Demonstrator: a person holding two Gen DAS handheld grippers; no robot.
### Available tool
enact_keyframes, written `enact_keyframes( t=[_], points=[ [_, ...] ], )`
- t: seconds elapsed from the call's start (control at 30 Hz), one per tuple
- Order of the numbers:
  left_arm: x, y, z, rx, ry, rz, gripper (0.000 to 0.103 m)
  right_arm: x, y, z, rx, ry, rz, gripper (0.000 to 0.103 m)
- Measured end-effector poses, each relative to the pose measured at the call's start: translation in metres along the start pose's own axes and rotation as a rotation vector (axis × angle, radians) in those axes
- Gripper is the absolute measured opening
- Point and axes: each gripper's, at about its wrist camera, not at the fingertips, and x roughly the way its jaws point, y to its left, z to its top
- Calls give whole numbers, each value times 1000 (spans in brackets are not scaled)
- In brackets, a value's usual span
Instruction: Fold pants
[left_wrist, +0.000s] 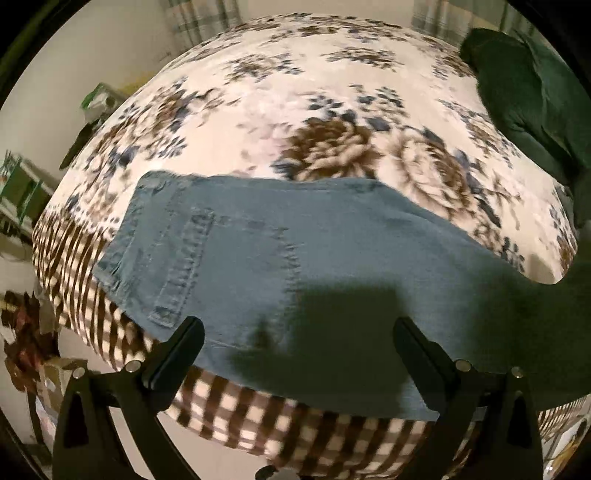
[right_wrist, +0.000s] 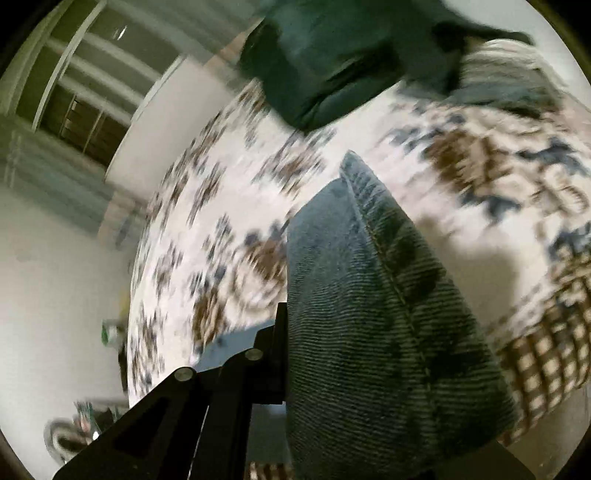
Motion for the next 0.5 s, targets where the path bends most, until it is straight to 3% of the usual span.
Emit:
enact_keyframes(
  t=[0.17,0.3,0.33,0.37,0.4,0.43,0.5],
  points=[
    [18,44,-15,-63,61,30,103,83,51,-65,-179,158,-47,6],
    [31,77,-34,-92,123,69,103,154,80,-127,-358,316,-156,11],
    [34,86,-40,-103,140,80,103,171,89,-147,-423,357,-208,19],
    [36,93,-43,-95,160,109,103,181,97,-160,-463,389,-218,37],
    [38,101,-48,-106,177,116,103,188,100,-168,-488,419,-210,47],
    [39,108,-51,-115,191,125,103,189,108,-178,-514,440,-186,64],
    [41,117,-54,-129,212,139,103,179,120,-186,-519,481,-59,66]
  ],
)
